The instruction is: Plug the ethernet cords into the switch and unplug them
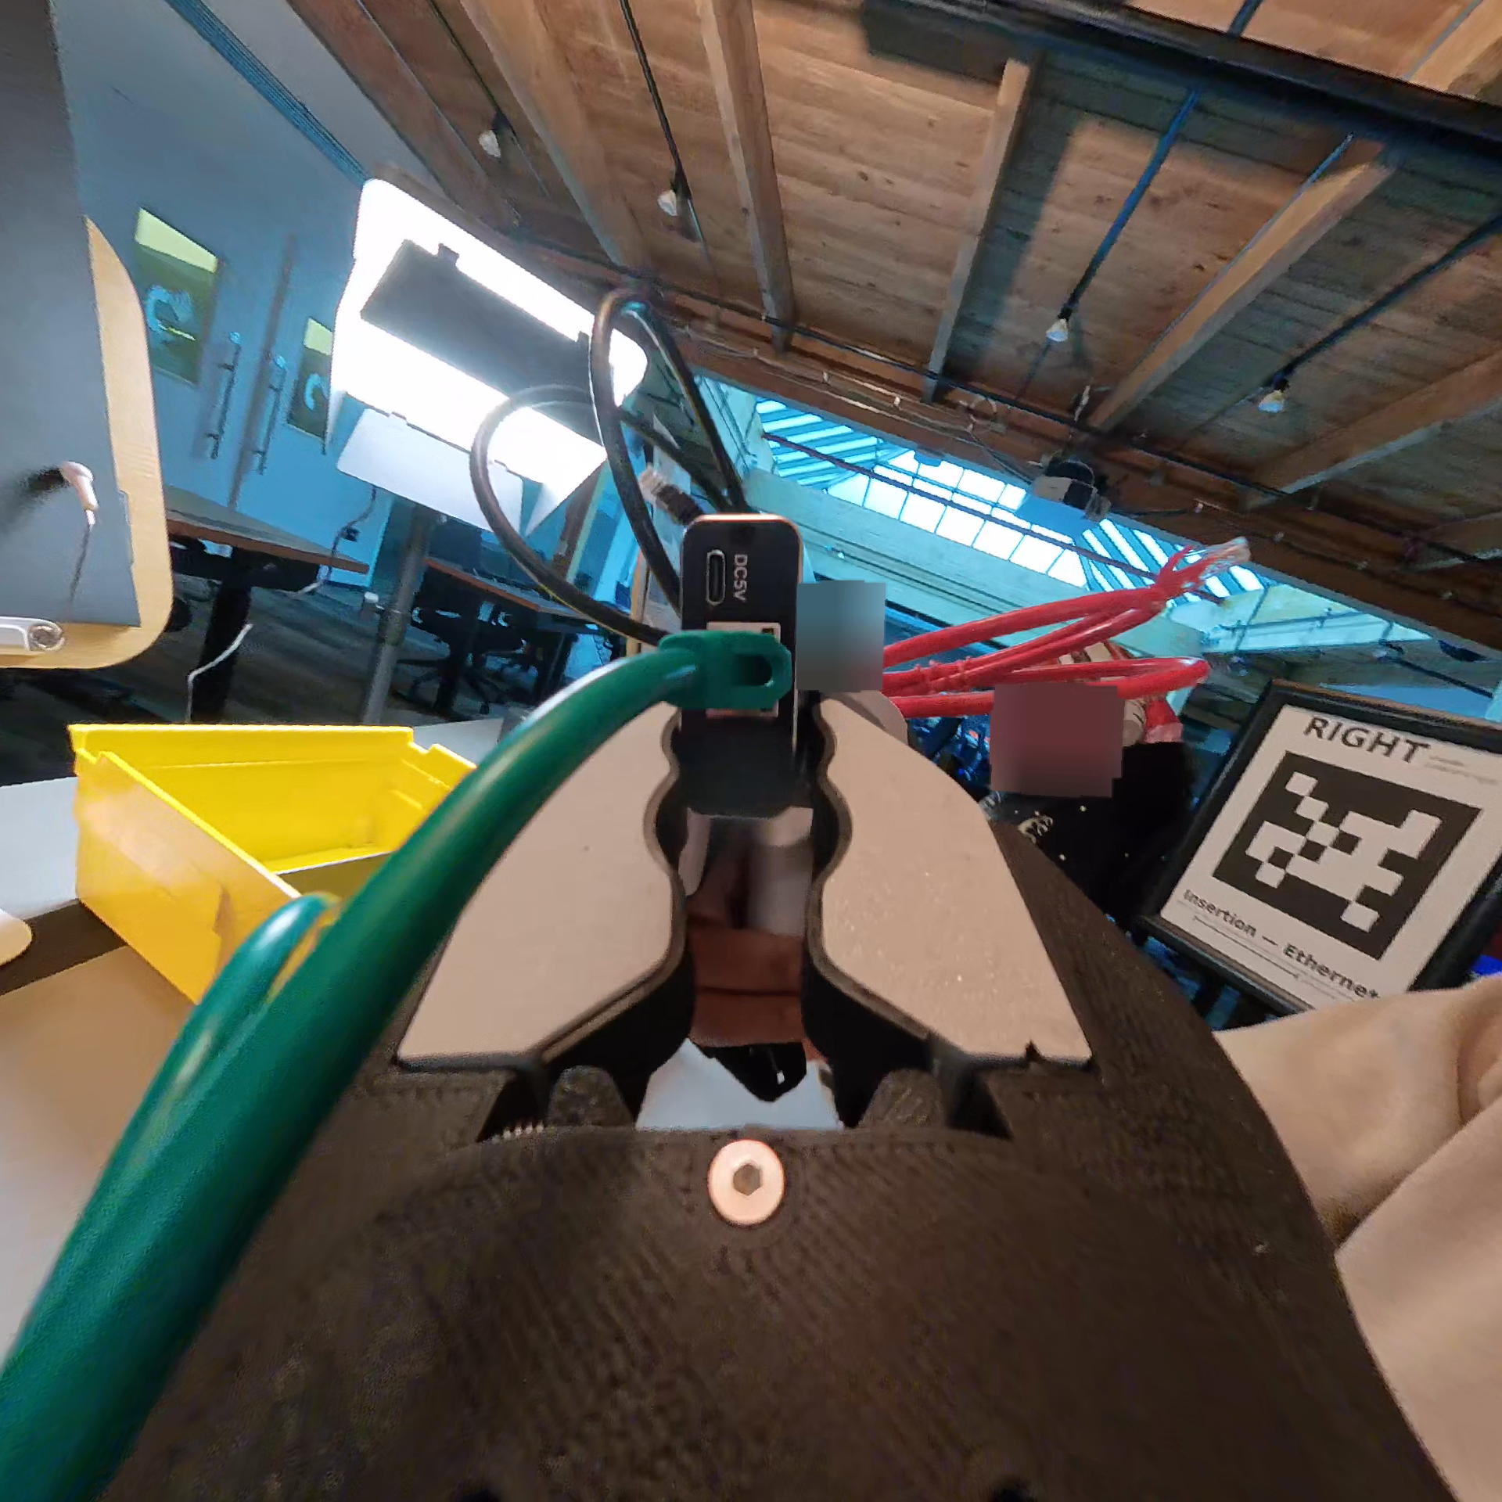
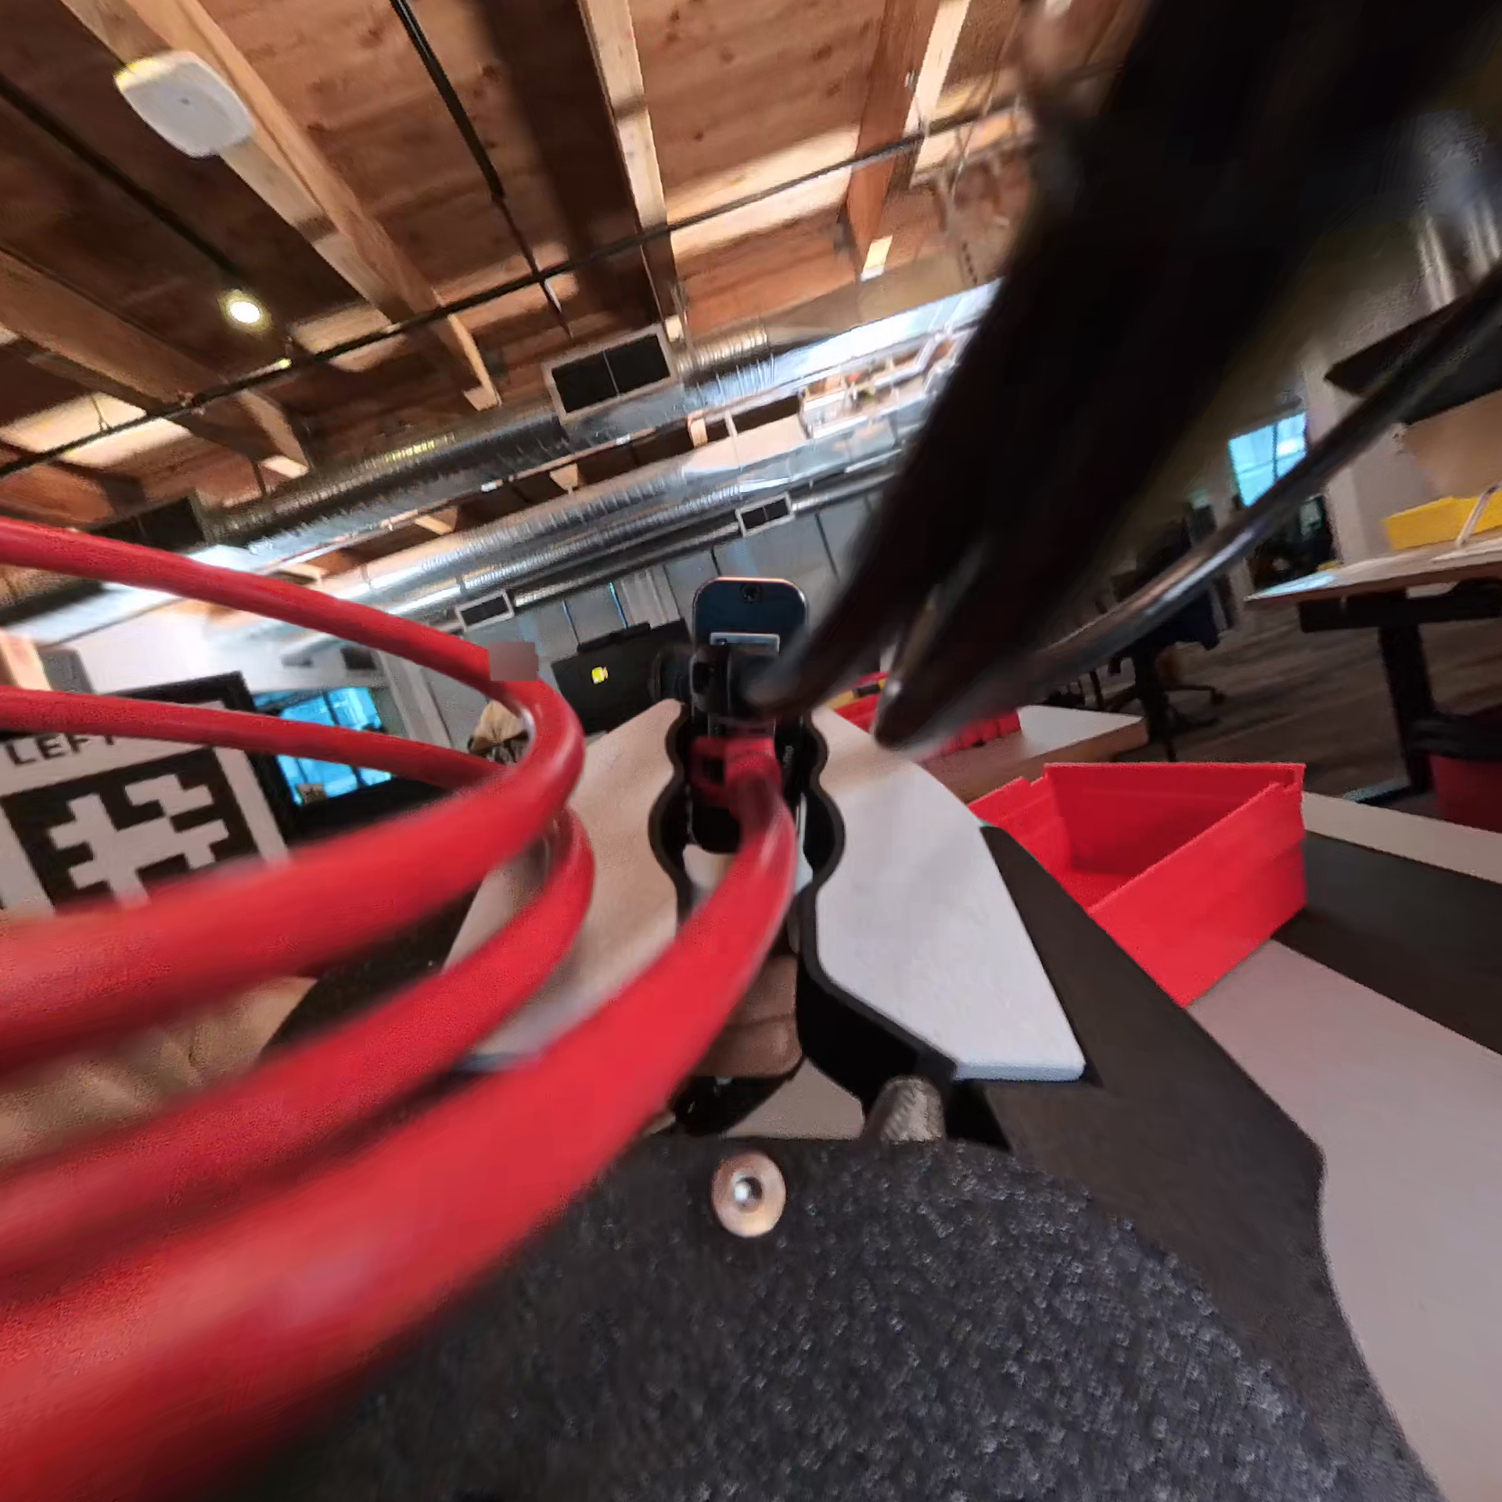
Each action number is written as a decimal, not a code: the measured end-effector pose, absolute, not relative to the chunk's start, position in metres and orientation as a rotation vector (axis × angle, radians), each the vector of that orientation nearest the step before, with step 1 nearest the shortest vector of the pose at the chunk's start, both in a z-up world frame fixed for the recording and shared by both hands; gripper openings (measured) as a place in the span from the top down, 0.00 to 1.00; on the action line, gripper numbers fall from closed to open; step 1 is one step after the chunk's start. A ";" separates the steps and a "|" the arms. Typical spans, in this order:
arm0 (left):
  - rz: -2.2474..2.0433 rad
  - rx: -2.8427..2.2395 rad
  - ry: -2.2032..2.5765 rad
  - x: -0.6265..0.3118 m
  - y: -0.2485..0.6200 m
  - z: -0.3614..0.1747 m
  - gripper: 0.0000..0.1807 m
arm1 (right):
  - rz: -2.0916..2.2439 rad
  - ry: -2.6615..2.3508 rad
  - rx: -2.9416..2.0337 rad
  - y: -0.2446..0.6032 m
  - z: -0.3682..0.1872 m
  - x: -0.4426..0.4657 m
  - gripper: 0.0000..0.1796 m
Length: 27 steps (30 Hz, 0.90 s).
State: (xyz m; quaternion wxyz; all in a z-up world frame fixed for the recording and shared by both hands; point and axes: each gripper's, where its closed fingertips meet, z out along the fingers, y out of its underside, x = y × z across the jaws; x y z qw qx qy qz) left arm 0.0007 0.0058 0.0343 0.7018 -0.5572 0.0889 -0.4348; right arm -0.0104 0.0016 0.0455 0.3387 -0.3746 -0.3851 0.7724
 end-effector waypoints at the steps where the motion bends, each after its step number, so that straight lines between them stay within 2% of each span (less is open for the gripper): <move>1: -0.964 -1.242 0.215 0.001 0.005 0.035 0.86 | 2.007 -1.033 -0.979 0.001 0.045 -0.010 0.87; 8: -0.959 -1.151 0.211 -0.010 -0.004 0.050 0.86 | 1.924 -1.131 -0.970 0.007 0.053 0.003 0.84; 14: -0.951 -1.127 0.238 -0.010 -0.006 0.053 0.86 | 1.869 -1.197 -0.988 0.008 0.054 0.010 0.92; 27: -0.938 -1.137 0.345 -0.002 -0.014 0.058 0.86 | 1.920 -1.246 -0.931 -0.003 0.056 0.015 0.90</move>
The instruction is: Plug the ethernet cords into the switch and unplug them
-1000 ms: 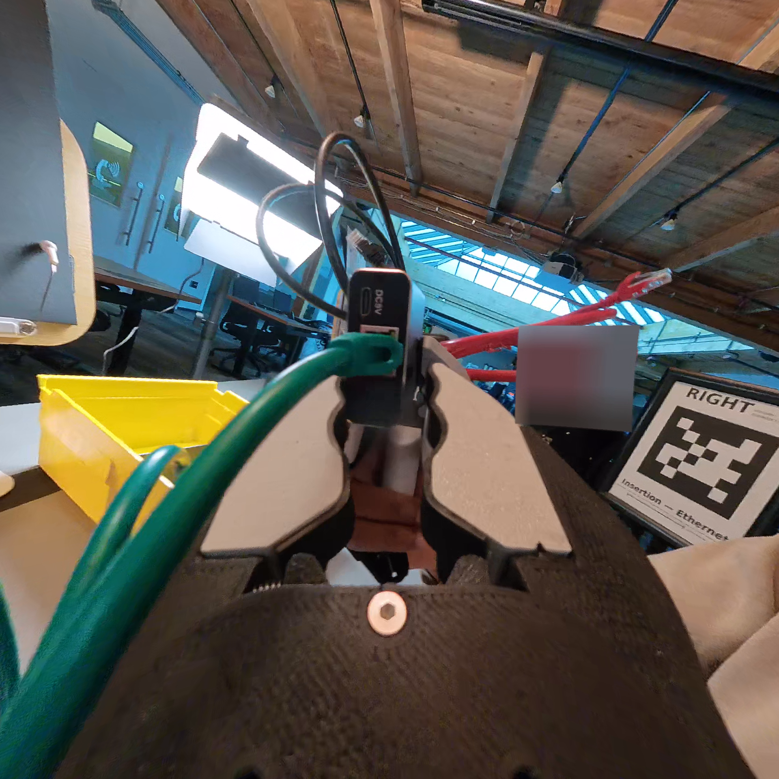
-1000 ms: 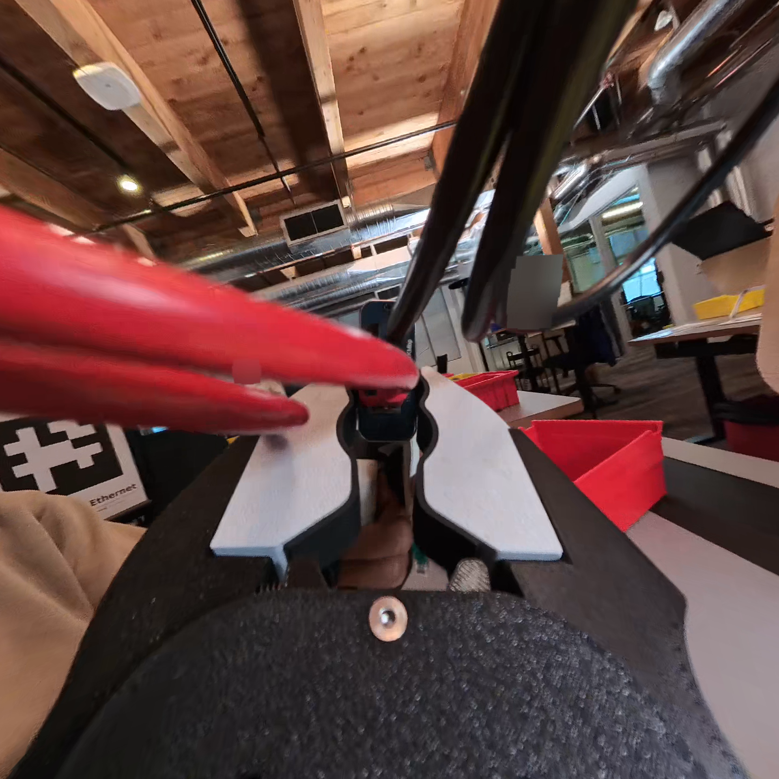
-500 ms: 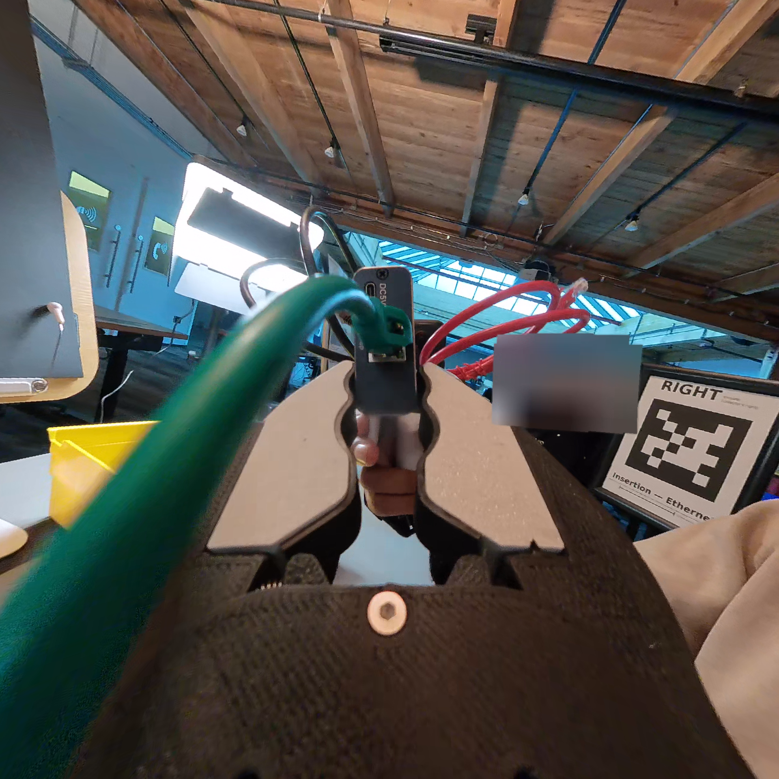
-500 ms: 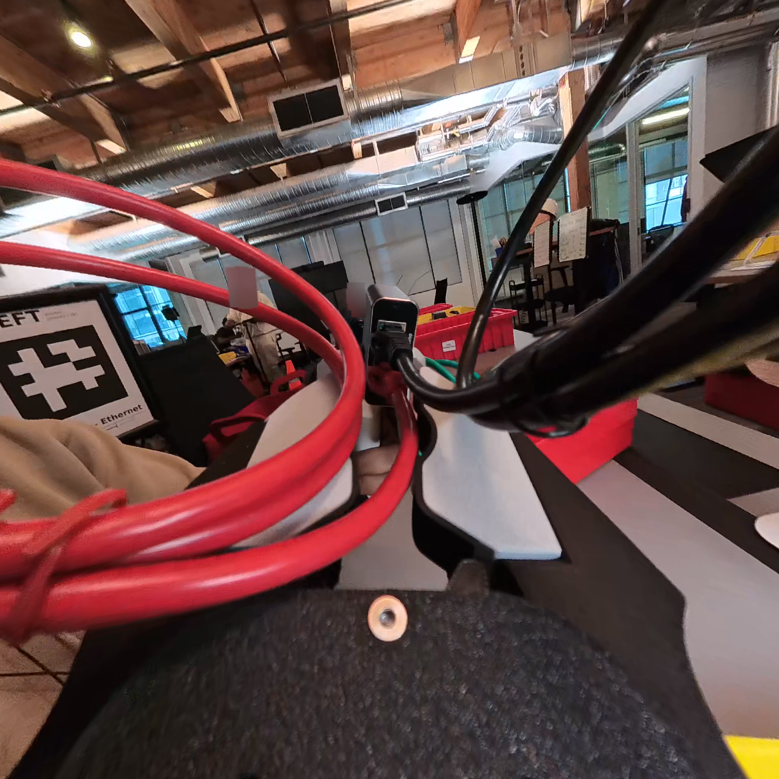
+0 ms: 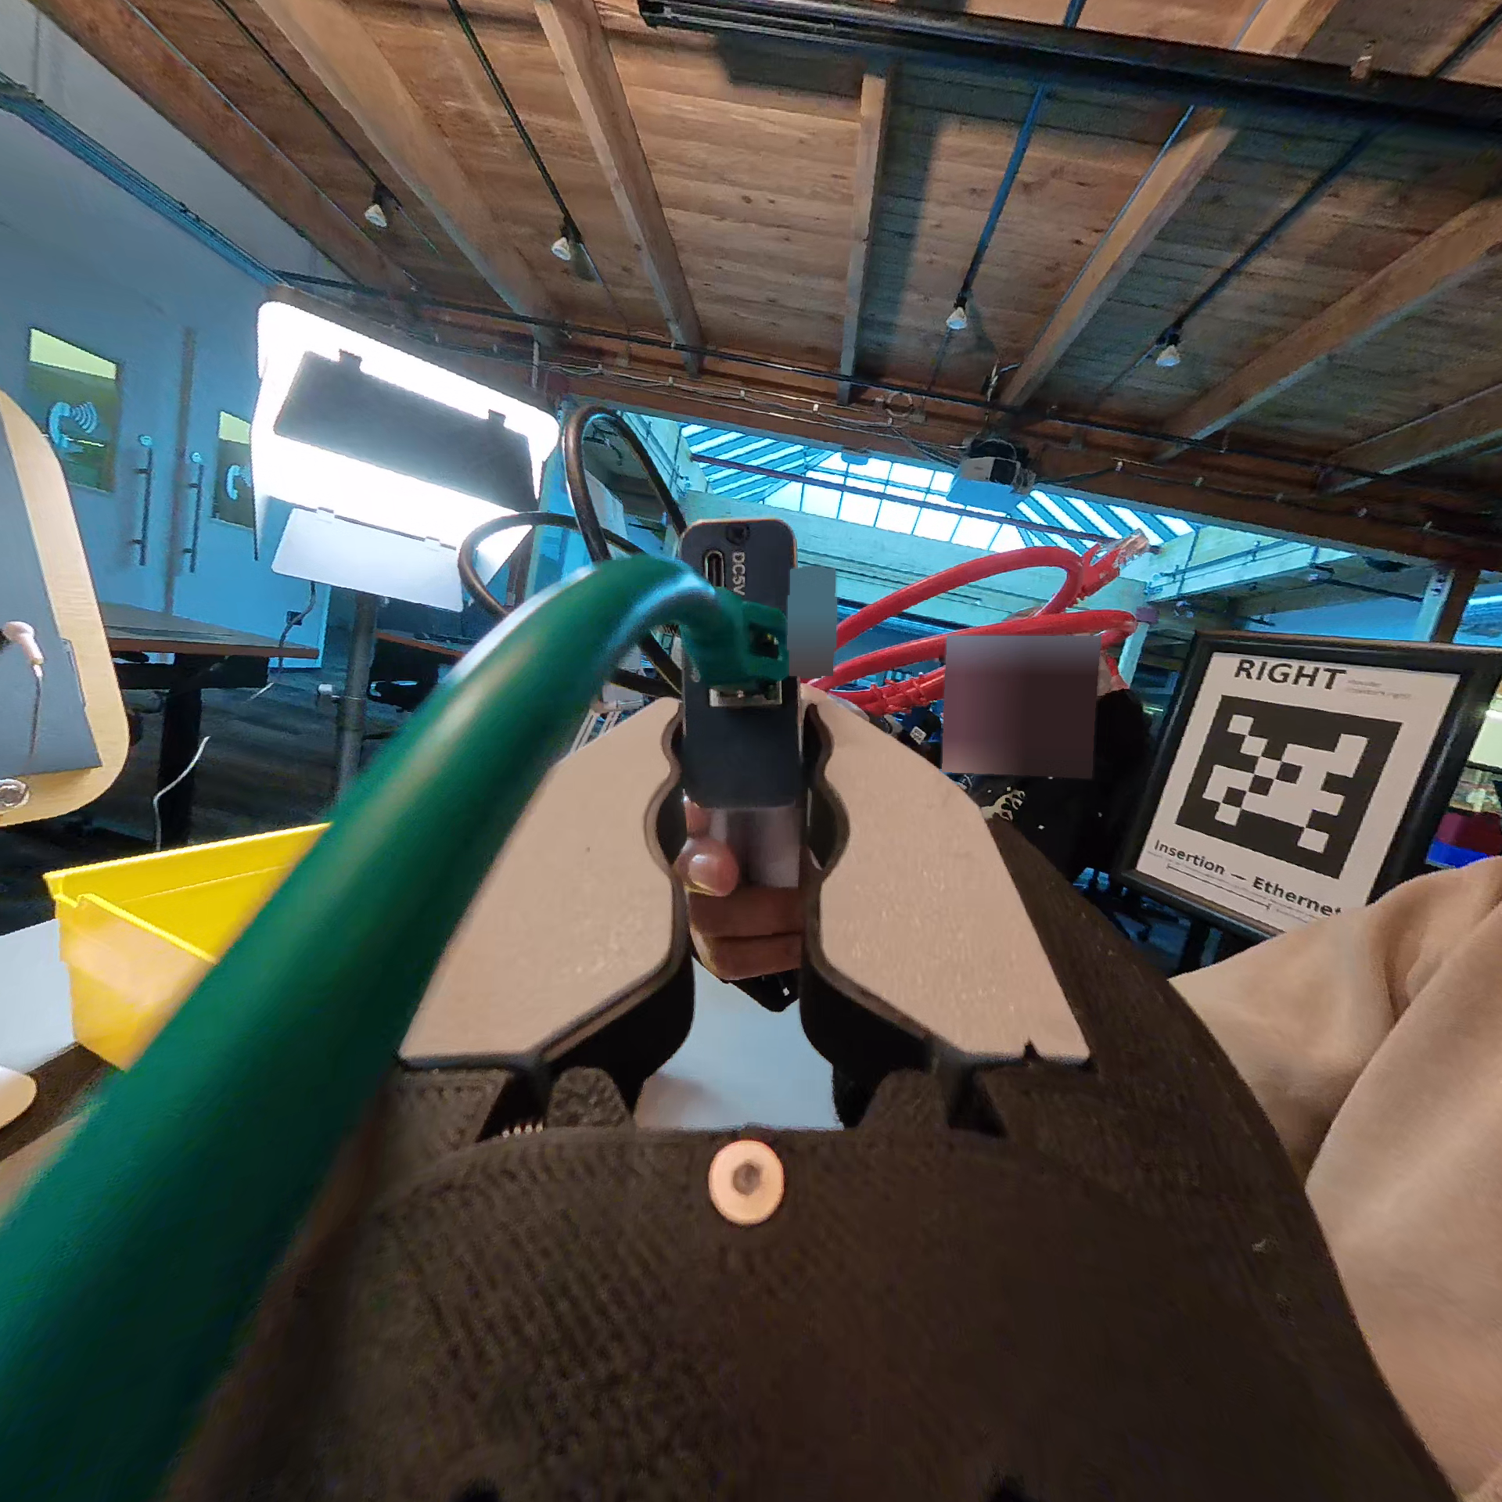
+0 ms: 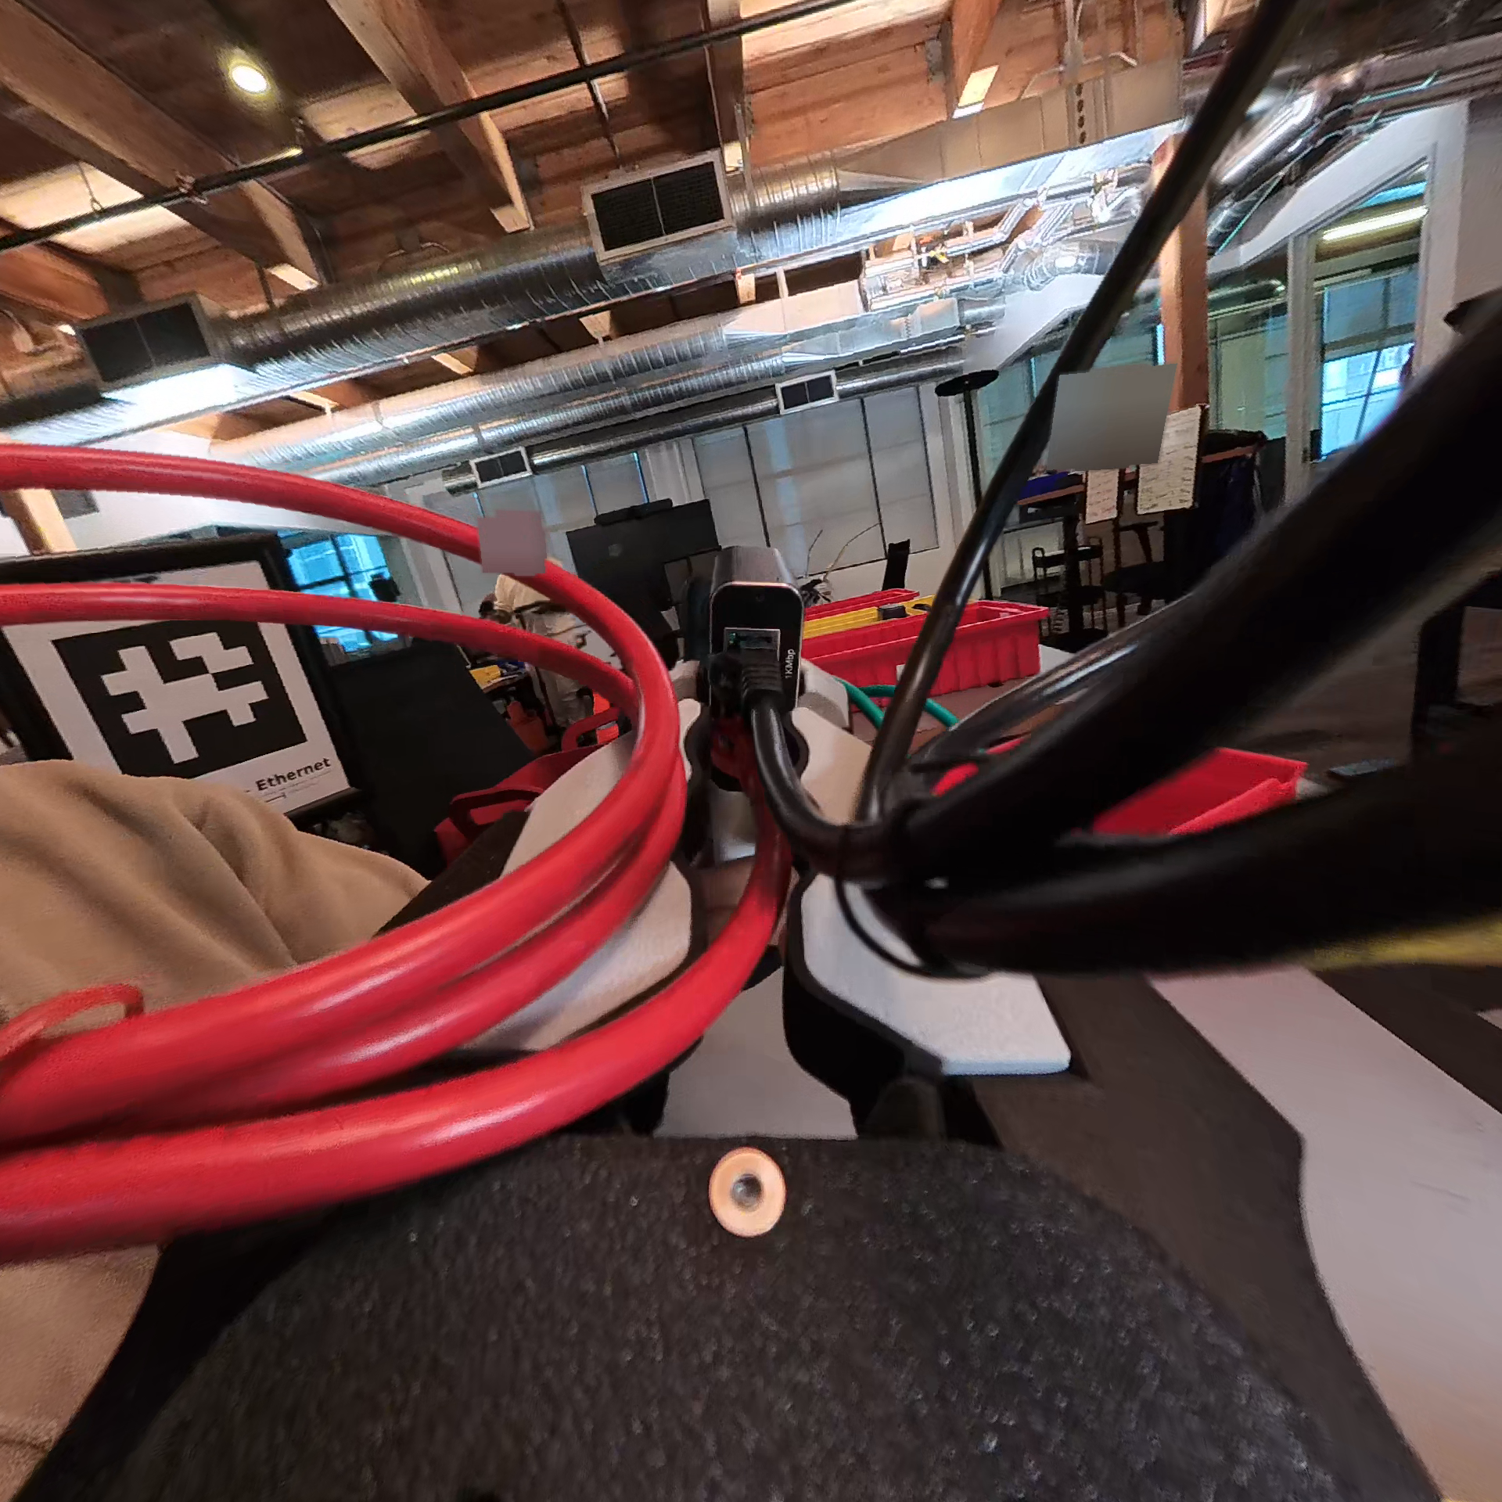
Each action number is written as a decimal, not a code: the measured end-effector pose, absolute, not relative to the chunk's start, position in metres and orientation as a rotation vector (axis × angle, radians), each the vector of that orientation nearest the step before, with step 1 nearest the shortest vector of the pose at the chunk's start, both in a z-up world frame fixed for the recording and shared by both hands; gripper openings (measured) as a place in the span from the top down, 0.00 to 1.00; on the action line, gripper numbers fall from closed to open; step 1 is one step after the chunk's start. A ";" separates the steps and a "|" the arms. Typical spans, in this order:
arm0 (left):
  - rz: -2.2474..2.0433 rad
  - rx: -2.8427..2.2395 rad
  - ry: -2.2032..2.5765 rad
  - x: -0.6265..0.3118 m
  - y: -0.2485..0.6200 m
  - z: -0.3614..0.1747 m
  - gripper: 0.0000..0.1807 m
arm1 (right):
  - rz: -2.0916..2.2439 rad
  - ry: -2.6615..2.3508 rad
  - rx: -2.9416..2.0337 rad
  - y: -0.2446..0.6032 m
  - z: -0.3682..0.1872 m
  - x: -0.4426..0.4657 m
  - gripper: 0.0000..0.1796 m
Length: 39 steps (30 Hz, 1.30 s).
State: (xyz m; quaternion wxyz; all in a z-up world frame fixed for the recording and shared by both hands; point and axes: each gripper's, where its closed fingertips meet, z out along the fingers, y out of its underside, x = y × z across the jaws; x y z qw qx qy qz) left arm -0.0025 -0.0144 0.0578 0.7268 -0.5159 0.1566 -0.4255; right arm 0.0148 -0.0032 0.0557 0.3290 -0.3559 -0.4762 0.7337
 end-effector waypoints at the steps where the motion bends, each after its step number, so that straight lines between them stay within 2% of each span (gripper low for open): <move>1: -0.941 -1.139 0.355 -0.002 -0.015 0.058 0.86 | 1.923 -1.257 -0.927 -0.005 0.055 0.015 0.90; 3: -0.943 -1.152 0.380 -0.001 -0.016 0.058 0.88 | 1.919 -1.297 -0.918 -0.009 0.054 0.016 0.92; 8: -0.950 -1.171 0.410 0.002 -0.018 0.056 0.85 | 1.908 -1.324 -0.914 -0.013 0.053 0.016 0.93; 12: -0.967 -1.188 0.367 -0.001 -0.014 0.054 0.86 | 1.895 -1.298 -0.961 -0.007 0.051 0.012 0.90; 39: -0.899 -1.155 0.316 -0.002 -0.008 0.050 0.85 | 1.712 -1.362 -0.979 -0.004 0.044 0.010 0.91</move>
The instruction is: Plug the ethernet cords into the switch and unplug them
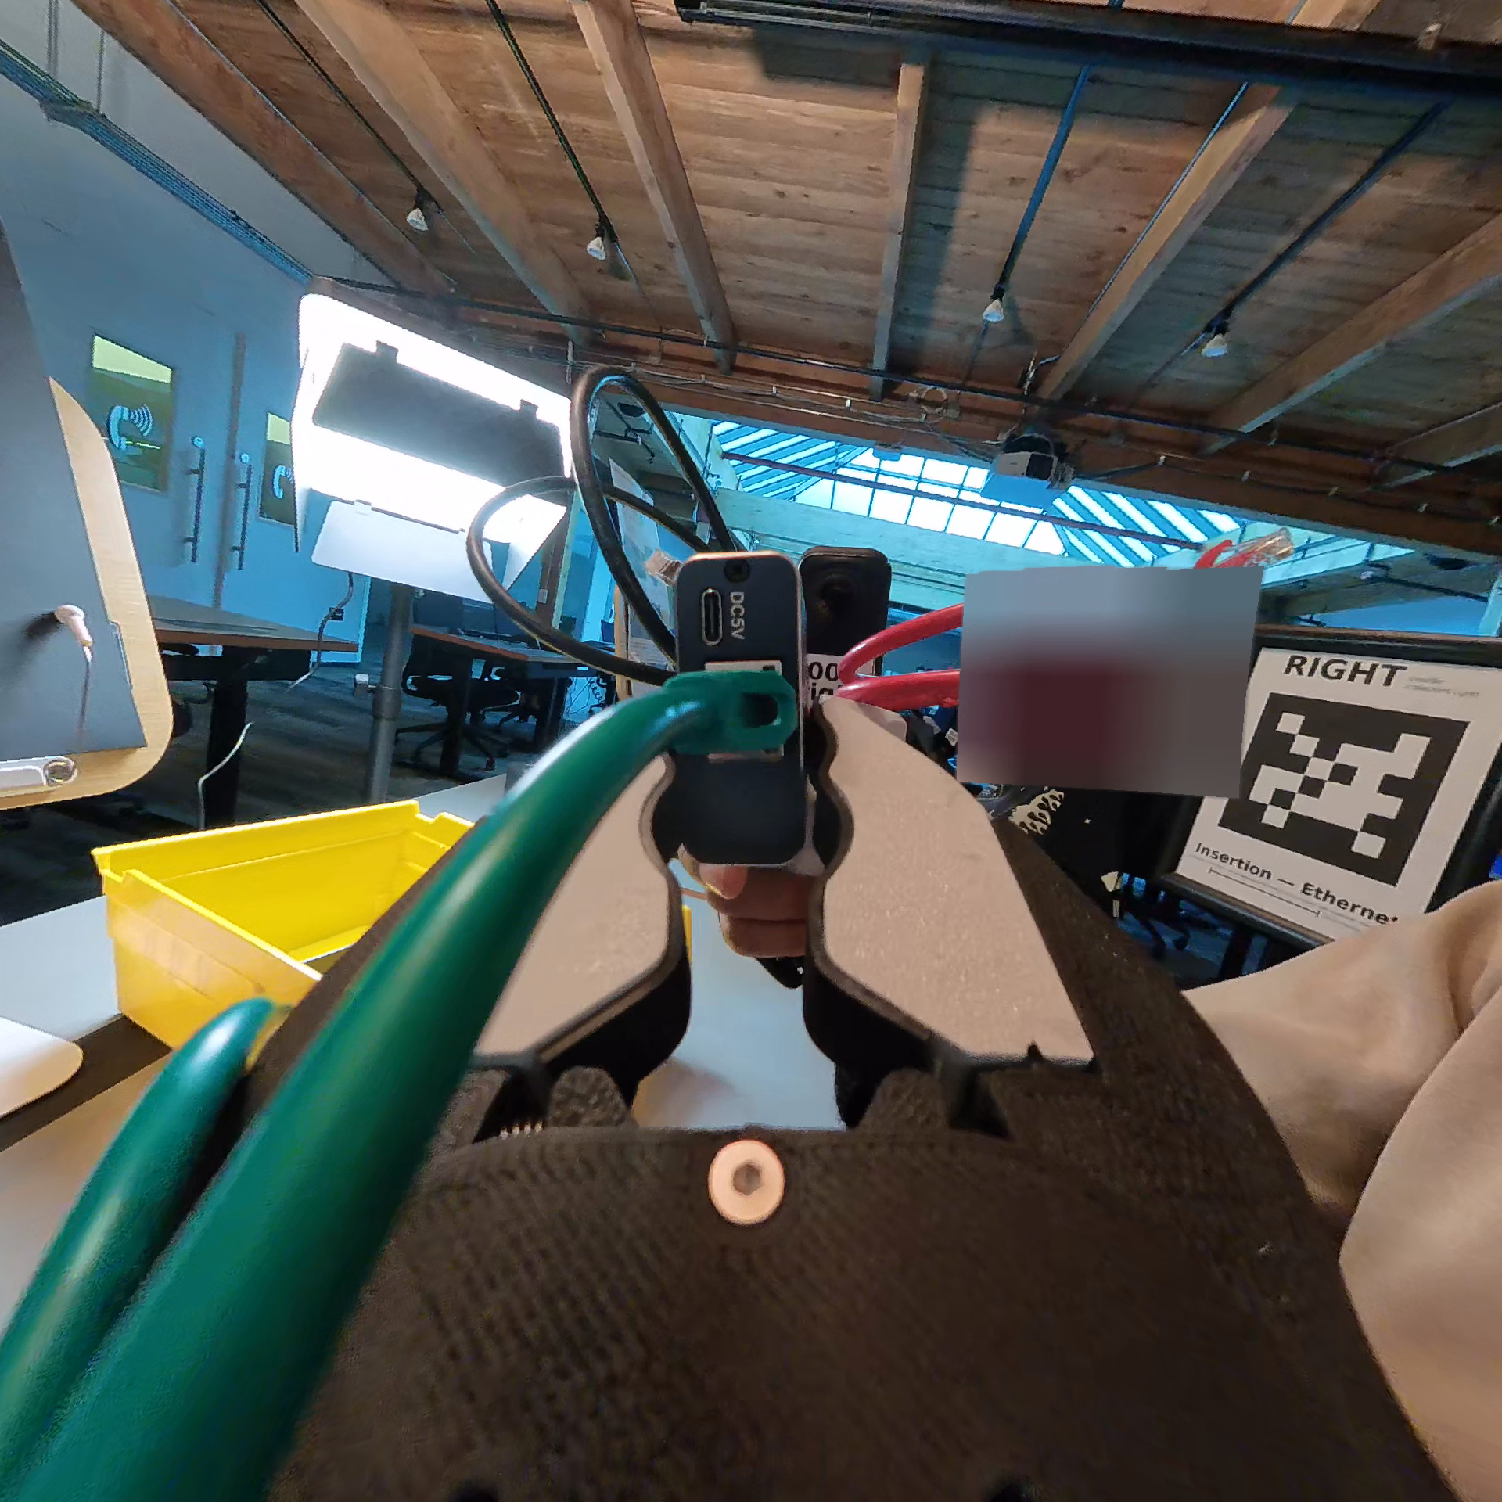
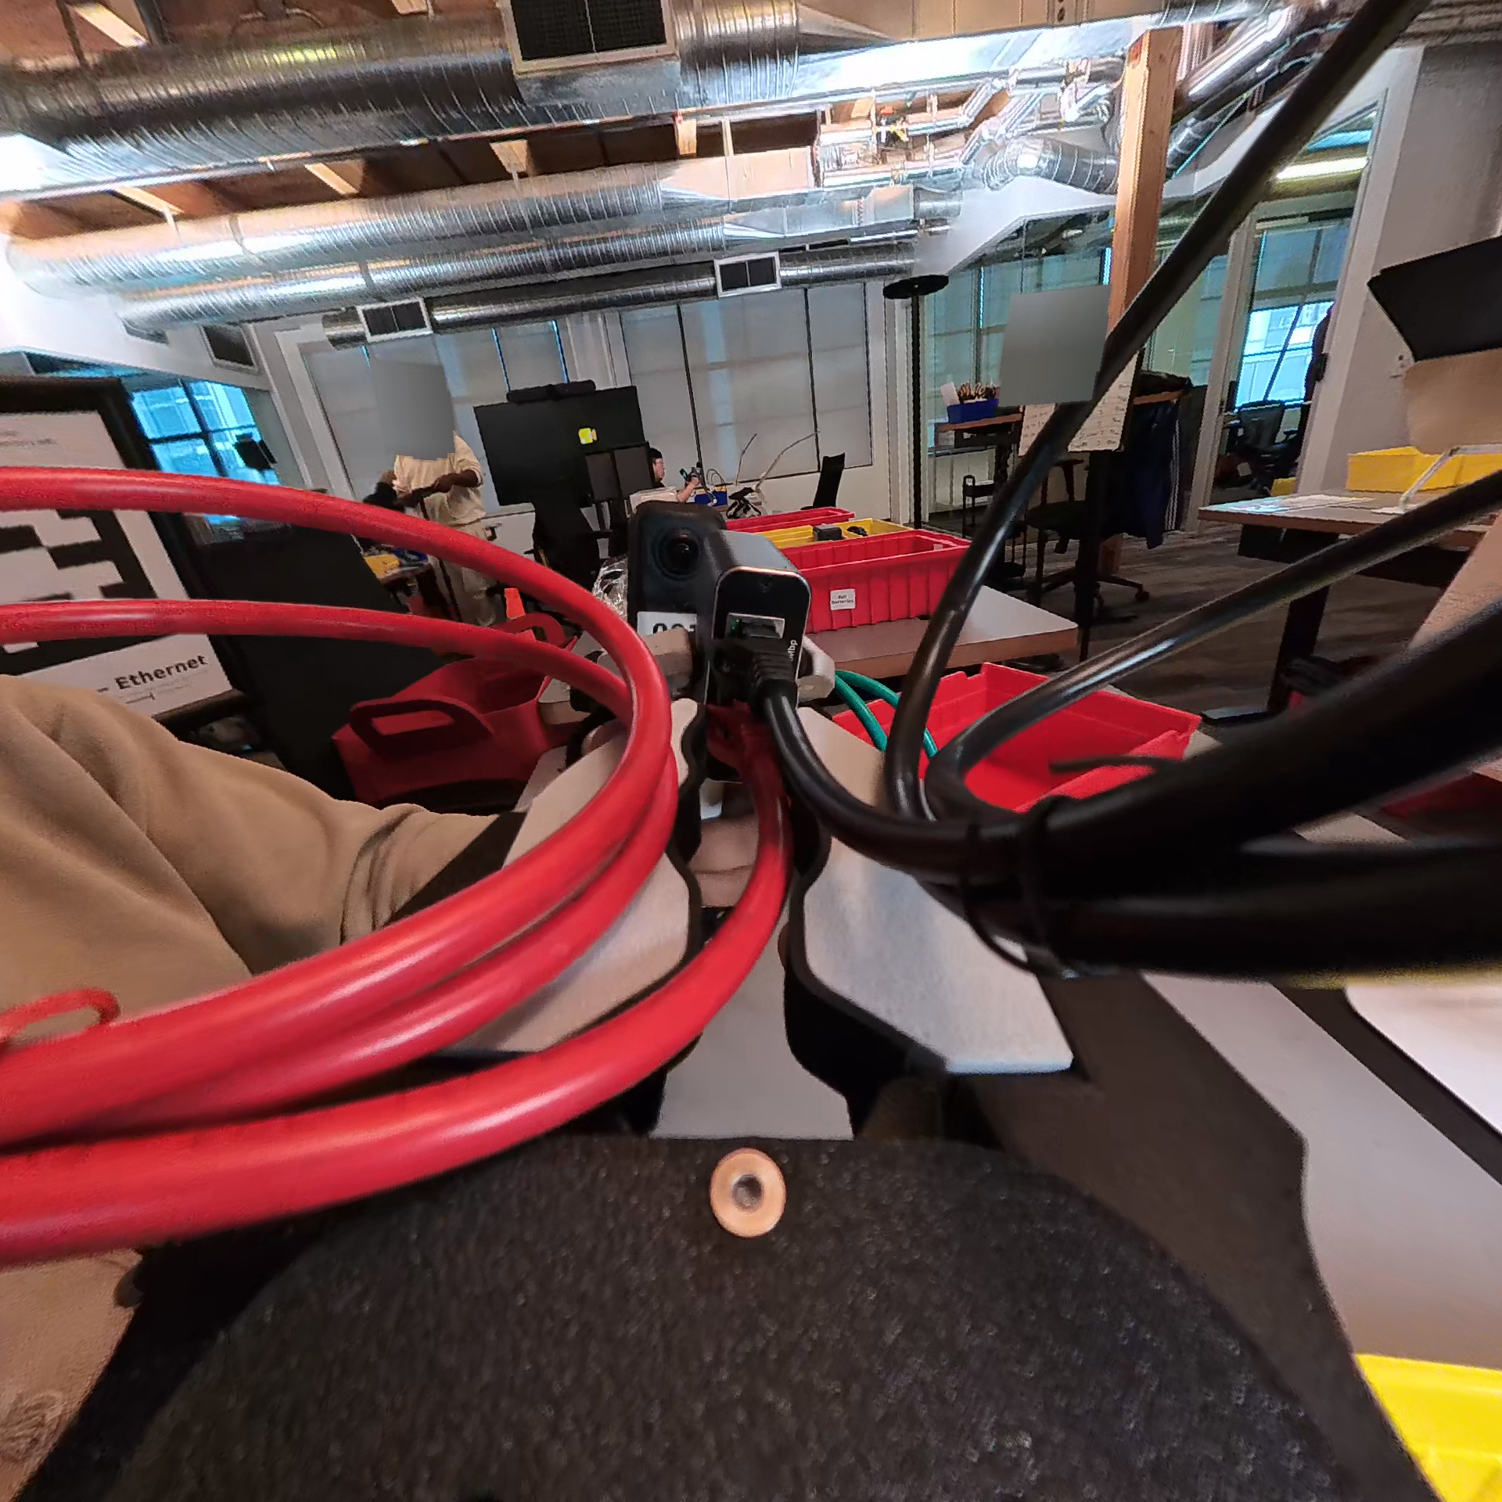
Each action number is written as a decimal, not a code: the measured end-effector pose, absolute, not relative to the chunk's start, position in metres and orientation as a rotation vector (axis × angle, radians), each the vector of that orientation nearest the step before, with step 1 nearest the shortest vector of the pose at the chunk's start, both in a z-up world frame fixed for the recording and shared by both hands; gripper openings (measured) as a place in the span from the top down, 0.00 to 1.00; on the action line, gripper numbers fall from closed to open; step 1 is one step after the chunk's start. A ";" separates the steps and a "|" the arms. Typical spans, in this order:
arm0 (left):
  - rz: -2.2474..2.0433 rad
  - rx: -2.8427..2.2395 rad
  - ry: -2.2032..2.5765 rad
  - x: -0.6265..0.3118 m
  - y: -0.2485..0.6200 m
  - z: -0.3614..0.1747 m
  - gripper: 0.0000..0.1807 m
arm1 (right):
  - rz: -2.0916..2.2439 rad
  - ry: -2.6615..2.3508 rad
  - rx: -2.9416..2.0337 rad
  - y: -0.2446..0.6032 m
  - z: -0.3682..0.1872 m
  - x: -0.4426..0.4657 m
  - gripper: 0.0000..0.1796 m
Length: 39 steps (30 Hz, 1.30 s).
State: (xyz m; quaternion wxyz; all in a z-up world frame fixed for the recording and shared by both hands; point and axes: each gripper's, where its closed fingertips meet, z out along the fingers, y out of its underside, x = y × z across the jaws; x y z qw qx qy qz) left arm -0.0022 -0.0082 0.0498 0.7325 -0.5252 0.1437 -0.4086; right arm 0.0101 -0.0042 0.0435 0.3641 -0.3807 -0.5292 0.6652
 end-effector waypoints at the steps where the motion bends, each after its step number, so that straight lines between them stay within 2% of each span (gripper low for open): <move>1: -0.900 -1.156 0.318 -0.003 -0.008 0.050 0.84 | 1.705 -1.363 -0.977 -0.005 0.044 0.010 0.91; 15: -0.870 -1.180 0.387 0.003 -0.011 0.048 0.84 | 1.818 -1.401 -0.955 -0.014 0.038 0.010 0.92; 39: -0.889 -1.252 0.349 0.004 -0.006 0.044 0.85 | 1.634 -1.470 -0.991 -0.008 0.031 0.009 0.91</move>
